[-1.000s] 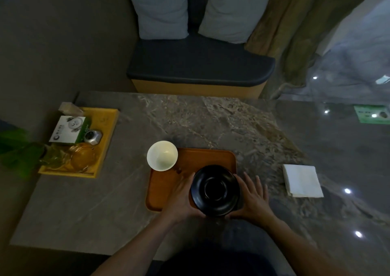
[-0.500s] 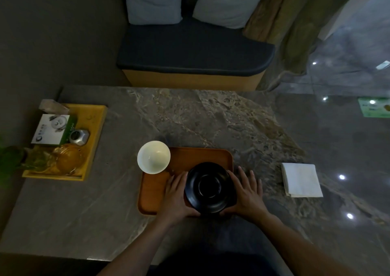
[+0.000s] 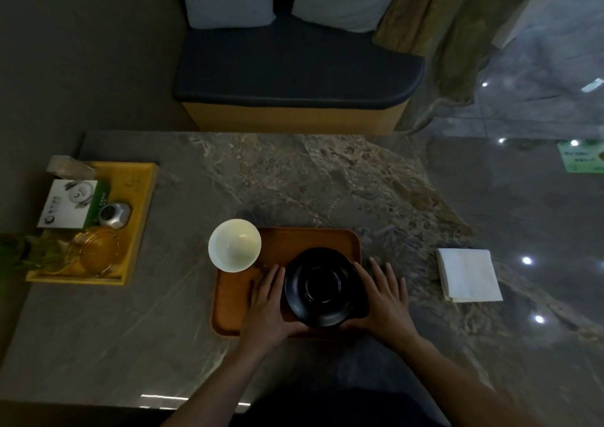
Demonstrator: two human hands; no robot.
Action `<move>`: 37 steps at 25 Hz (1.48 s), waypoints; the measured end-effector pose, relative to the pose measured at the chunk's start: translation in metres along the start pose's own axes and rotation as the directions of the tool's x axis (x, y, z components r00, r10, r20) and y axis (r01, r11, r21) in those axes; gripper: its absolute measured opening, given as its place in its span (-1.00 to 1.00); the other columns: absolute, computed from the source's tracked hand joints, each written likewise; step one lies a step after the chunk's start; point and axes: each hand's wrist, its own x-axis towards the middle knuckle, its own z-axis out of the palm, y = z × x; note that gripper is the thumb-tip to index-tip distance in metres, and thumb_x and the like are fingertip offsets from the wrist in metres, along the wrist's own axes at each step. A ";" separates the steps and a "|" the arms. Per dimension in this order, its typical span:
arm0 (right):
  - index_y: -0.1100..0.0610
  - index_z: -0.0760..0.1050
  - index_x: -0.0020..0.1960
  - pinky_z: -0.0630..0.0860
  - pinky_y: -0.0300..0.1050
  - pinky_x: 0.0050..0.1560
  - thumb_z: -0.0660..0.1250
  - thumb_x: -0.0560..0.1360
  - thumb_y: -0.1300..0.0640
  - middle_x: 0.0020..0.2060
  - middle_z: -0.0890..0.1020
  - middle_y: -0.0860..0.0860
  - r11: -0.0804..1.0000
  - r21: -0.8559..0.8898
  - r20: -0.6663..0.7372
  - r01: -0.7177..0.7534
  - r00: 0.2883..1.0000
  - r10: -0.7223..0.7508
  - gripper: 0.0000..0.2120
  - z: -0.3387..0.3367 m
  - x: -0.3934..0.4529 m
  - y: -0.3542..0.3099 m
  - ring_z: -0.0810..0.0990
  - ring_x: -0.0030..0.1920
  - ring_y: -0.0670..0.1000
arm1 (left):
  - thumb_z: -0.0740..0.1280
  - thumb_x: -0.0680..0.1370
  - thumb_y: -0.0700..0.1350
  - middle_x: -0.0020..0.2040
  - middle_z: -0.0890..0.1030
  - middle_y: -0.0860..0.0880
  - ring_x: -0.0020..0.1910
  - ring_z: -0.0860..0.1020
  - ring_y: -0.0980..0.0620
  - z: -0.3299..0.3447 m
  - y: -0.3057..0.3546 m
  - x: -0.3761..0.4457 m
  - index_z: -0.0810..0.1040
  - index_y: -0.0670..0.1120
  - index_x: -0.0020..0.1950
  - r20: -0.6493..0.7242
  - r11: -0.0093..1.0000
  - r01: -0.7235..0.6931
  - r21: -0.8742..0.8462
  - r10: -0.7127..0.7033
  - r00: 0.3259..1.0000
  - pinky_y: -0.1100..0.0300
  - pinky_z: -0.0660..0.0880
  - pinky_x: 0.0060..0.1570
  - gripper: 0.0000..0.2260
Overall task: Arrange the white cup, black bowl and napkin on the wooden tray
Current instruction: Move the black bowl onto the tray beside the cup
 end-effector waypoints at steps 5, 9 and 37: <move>-0.26 -0.12 0.53 -0.17 0.27 0.52 0.30 0.21 -0.51 0.58 0.06 -0.05 1.000 0.026 -0.098 -0.004 0.995 0.006 0.05 0.010 -0.012 0.001 -0.20 0.57 0.05 | 0.41 0.25 0.41 0.57 -0.08 0.17 0.54 -0.18 0.12 0.000 -0.004 -0.006 -0.10 0.15 0.56 -0.012 1.000 0.008 -0.023 -0.008 1.000 -0.01 -0.13 0.50 0.05; -0.27 -0.16 0.53 -0.14 0.30 0.51 0.29 0.24 -0.51 0.59 0.04 -0.02 0.999 -0.002 -0.099 -0.034 0.995 0.034 0.04 0.011 -0.013 -0.005 -0.18 0.57 0.08 | 0.43 0.30 0.35 0.60 -0.01 0.12 0.56 -0.08 0.08 -0.001 -0.009 -0.004 -0.10 0.18 0.55 -0.003 1.000 0.012 -0.015 -0.012 1.000 -0.07 -0.08 0.53 0.00; -0.04 0.46 0.26 0.43 0.05 0.26 0.15 0.58 -0.17 0.29 0.52 -0.01 0.984 -0.170 0.076 0.059 0.996 -0.047 -0.65 -0.057 -0.088 0.085 0.47 0.30 0.06 | 0.33 0.50 0.21 0.13 0.55 0.16 0.15 0.52 0.14 0.045 0.077 -0.055 0.56 0.12 0.17 0.064 0.995 -0.060 0.074 0.055 0.996 0.17 0.43 0.15 -0.69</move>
